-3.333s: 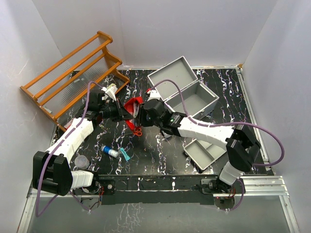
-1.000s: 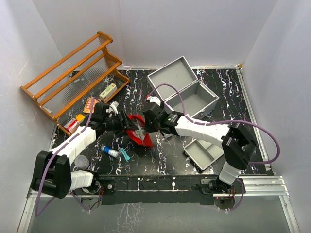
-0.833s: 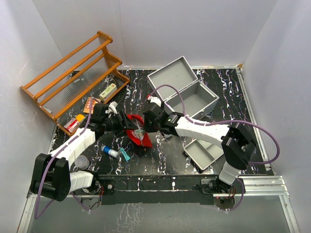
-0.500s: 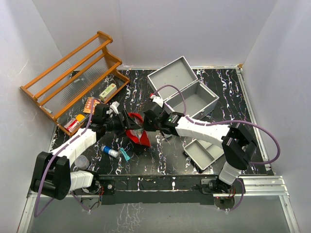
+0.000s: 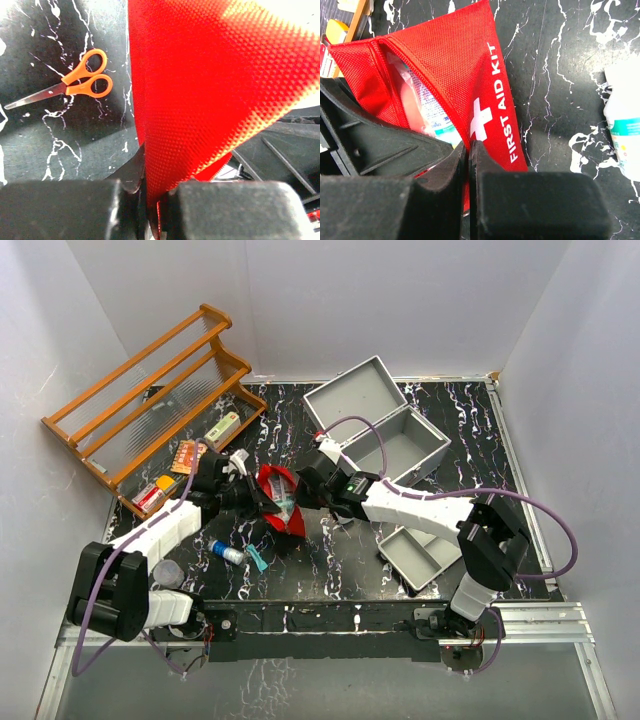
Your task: Organize the medicine kit
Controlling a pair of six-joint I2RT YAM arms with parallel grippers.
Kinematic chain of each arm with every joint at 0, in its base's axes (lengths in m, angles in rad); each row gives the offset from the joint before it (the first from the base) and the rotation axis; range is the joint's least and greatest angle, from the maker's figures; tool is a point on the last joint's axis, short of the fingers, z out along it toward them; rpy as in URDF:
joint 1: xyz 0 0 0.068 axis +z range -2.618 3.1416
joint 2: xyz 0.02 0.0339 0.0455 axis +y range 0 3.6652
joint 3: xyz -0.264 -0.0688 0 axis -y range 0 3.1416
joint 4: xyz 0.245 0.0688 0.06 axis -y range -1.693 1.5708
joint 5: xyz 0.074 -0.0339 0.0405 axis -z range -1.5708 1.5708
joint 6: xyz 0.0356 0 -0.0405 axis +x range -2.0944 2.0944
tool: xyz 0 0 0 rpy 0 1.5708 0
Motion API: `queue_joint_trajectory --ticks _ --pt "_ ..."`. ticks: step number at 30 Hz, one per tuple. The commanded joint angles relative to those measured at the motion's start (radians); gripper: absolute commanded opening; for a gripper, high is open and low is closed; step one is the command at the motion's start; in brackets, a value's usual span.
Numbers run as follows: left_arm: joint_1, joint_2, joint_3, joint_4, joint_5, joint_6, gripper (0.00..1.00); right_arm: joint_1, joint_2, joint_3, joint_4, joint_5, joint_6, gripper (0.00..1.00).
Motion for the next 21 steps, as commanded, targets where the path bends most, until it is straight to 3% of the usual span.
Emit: queue_joint_trajectory --ticks 1,6,9,15,21 --pt "-0.003 0.005 0.077 -0.057 -0.049 0.086 0.0 0.004 -0.042 0.025 0.059 0.027 -0.048 0.07" --pt "-0.003 0.014 0.148 -0.124 -0.063 0.135 0.0 0.004 -0.082 0.024 0.064 0.012 -0.118 0.39" --pt "-0.003 0.028 0.206 -0.206 -0.102 0.157 0.0 0.003 -0.114 0.04 0.06 0.0 -0.184 0.5" --pt "0.0 0.059 0.364 -0.386 -0.287 0.19 0.0 0.002 -0.174 0.003 0.092 -0.123 -0.327 0.56" --pt "0.062 0.084 0.509 -0.49 -0.435 0.218 0.0 0.013 -0.171 -0.067 0.149 -0.265 -0.342 0.56"
